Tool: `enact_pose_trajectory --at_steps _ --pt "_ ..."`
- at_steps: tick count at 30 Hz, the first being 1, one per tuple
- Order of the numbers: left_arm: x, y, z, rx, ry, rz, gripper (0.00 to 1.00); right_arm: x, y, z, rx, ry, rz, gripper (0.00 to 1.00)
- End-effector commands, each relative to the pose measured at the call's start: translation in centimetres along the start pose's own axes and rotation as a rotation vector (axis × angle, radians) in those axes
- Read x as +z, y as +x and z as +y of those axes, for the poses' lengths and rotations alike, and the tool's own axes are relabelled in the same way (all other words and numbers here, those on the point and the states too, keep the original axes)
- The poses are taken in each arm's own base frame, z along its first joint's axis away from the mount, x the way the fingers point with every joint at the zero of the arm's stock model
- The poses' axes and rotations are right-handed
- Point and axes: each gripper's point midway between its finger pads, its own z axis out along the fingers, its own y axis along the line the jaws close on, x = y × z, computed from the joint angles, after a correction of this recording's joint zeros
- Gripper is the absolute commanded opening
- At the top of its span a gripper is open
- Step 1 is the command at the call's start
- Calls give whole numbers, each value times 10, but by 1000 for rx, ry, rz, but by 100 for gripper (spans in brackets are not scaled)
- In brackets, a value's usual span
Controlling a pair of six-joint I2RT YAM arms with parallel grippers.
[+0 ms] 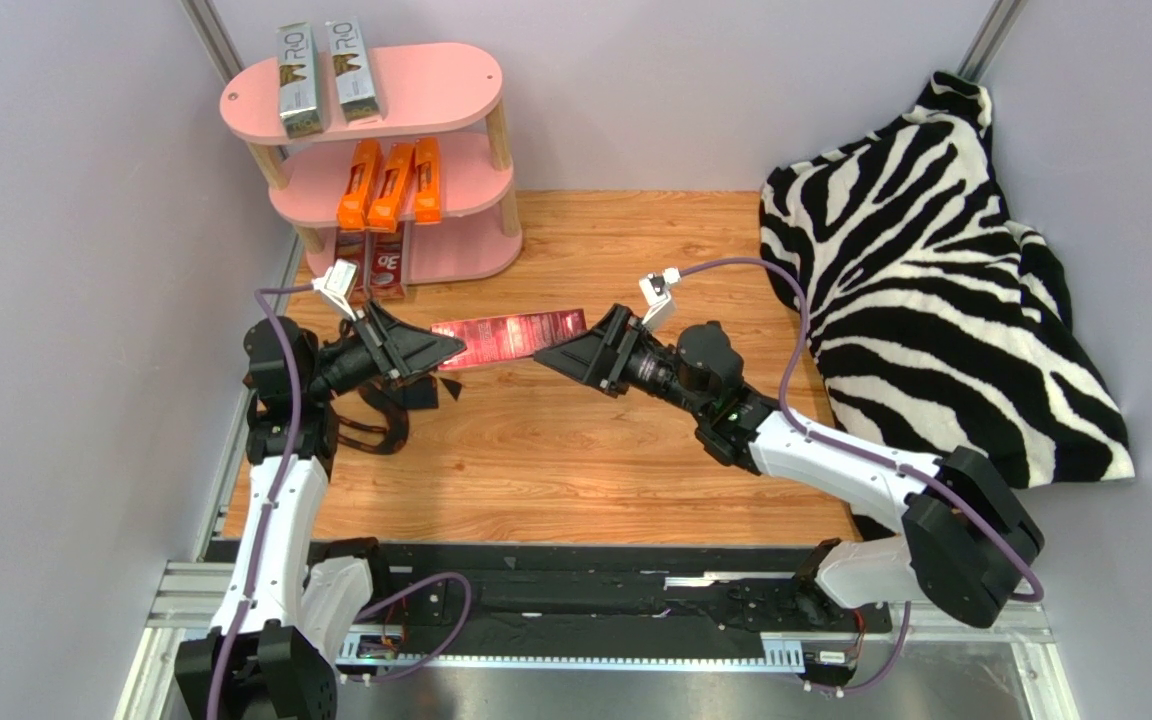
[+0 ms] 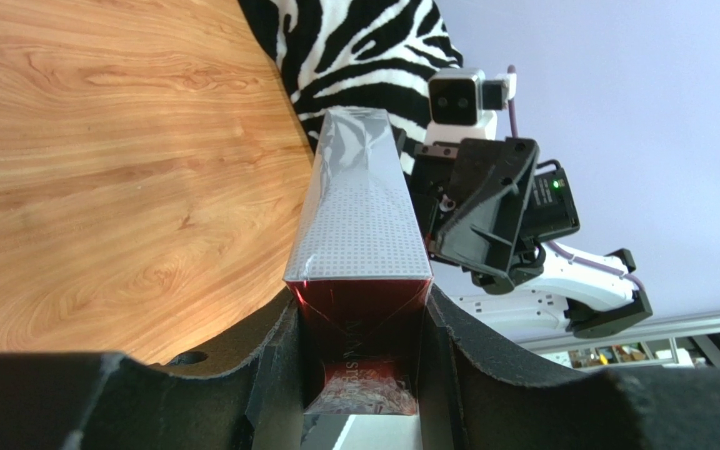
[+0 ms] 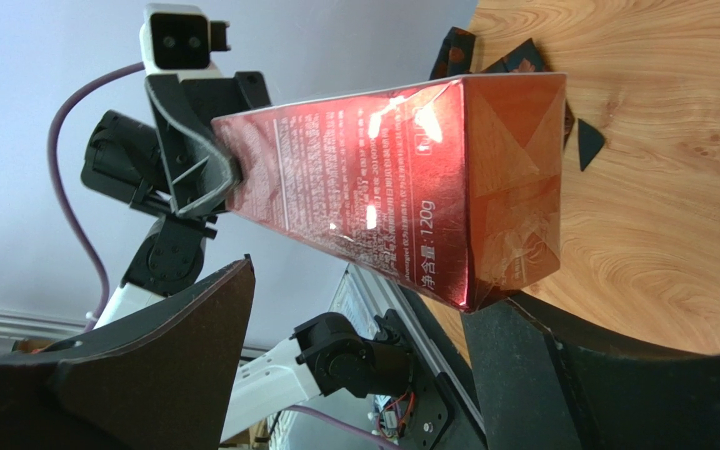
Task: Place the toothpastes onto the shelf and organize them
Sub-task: Pick up the toothpaste from the center of the board.
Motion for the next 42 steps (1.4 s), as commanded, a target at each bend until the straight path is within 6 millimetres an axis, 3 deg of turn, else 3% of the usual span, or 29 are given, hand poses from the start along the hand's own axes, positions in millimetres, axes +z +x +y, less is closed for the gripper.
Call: enact_pose_trajectory --at_steps 1,9,10,11,12,16,22,31,38,42 --pt "-8 19 -19 25 75 85 34 12 -33 35 -58 -99 -89 81" --pt "-12 21 -18 -5 52 -17 34 18 -41 39 3 -179 -124 75" --pt "-12 15 -17 -15 49 -71 34 18 -39 39 11 -190 -121 75" --pt "-14 11 -30 -10 92 -110 34 18 -38 39 24 -202 -120 75" --pt "-14 9 -23 -35 86 -152 34 19 -37 36 45 -204 -116 75" --pt "-17 -1 -32 -27 117 -227 33 15 -32 40 45 -227 -98 74" --pt "-17 -11 -54 39 137 -221 33 4 -36 37 -6 -131 -115 76" --pt "-16 -22 -87 103 218 -167 33 14 -38 31 -16 -104 -119 75" --pt "-14 -14 -79 87 215 -149 33 14 -45 44 -12 -199 -161 74" --pt "-11 -19 -78 89 214 -145 33 13 -35 53 -29 -249 -115 73"
